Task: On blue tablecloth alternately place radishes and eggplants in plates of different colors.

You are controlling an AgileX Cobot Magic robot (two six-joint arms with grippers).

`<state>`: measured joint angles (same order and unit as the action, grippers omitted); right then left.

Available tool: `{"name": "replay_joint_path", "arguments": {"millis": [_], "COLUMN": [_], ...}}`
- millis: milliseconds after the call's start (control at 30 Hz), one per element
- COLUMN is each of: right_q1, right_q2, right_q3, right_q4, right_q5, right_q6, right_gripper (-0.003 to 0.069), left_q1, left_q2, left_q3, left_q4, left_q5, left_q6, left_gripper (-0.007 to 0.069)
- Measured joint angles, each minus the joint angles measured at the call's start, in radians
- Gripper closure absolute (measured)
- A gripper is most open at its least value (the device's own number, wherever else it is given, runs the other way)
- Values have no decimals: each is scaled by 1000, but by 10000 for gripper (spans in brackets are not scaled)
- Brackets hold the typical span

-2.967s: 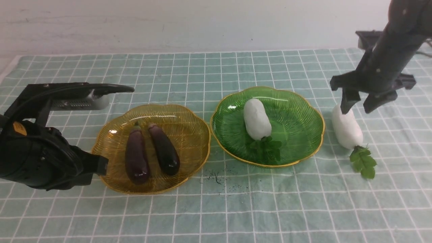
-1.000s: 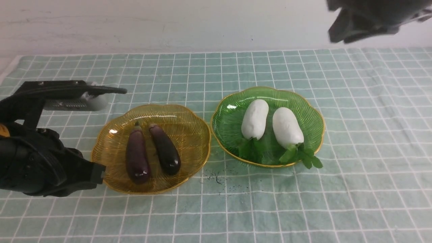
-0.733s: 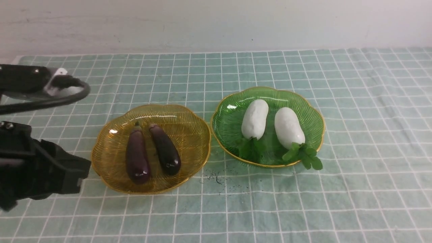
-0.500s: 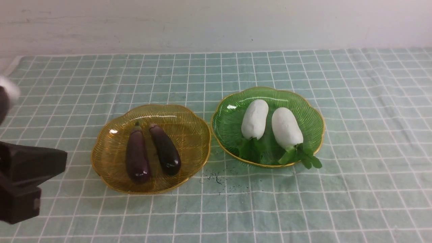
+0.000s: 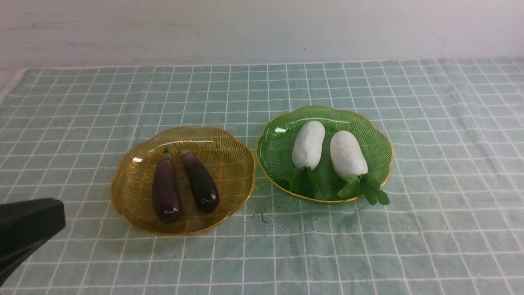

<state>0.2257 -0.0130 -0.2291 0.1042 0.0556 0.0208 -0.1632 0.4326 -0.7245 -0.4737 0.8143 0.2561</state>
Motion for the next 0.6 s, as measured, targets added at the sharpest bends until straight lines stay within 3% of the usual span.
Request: {"name": "replay_joint_path", "arguments": {"millis": [300, 600], "right_q1": [0, 0], "right_q2": [0, 0], "right_q3": [0, 0], "right_q4": [0, 0], "right_q5": [1, 2], "right_q6": [0, 0], "right_gripper": [673, 673], "left_q1": [0, 0], "left_q2": [-216, -241], "left_q3": [223, 266], "left_q4": [-12, -15], "left_q5": [-185, -149], "left_q6": [0, 0], "left_gripper": [632, 632]}}
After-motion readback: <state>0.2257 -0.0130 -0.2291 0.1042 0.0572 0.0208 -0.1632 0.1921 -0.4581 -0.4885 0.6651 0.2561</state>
